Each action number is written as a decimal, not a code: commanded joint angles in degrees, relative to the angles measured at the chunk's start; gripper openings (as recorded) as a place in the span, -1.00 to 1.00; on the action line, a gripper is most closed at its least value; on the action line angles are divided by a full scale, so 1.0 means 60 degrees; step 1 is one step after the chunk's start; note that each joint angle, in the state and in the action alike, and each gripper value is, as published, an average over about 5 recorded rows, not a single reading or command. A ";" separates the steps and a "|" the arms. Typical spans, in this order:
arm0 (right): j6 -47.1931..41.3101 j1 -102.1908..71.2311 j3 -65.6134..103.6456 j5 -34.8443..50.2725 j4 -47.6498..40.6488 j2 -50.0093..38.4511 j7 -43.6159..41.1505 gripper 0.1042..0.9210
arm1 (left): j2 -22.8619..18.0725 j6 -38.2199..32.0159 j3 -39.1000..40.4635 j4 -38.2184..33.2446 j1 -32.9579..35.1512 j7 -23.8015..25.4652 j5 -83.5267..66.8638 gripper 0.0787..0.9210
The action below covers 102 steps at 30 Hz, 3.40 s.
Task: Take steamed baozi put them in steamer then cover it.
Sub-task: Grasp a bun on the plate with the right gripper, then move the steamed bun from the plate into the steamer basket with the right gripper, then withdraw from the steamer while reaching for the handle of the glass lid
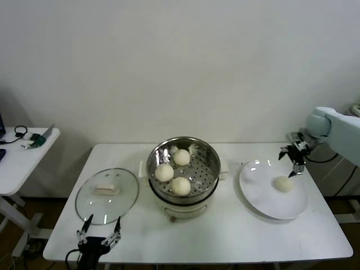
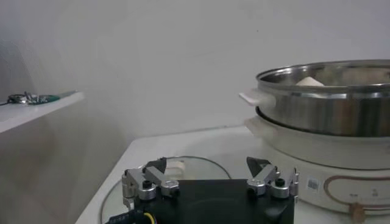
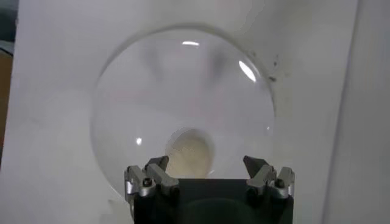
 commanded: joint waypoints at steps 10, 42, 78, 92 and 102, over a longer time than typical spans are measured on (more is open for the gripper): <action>0.0406 -0.2730 0.2564 -0.1308 -0.3027 0.1195 0.0096 0.76 | -0.0071 -0.0063 -0.0061 0.0094 0.0120 -0.0021 0.0022 0.77; -0.1839 0.6996 -0.3759 0.5209 0.4556 0.1275 -0.0020 0.43 | 0.0111 0.0101 0.0081 -0.0263 -0.0005 -0.0046 -0.0168 0.77; -0.3295 0.1942 -0.2291 0.3195 0.3056 0.4747 0.1796 0.43 | 0.0180 0.0262 -0.0113 -0.0470 -0.0145 -0.0017 -0.0533 0.77; -0.3227 0.3046 -0.0740 0.5472 0.3621 0.2840 0.1737 0.75 | 0.0292 0.0099 -0.0262 -0.0626 -0.0201 0.0005 -0.0334 0.77; -0.3122 -0.0199 0.4428 0.7298 0.4498 0.0351 0.9378 0.76 | 0.0274 -0.0256 -0.0096 -0.0668 -0.0543 -0.0270 -0.0142 0.77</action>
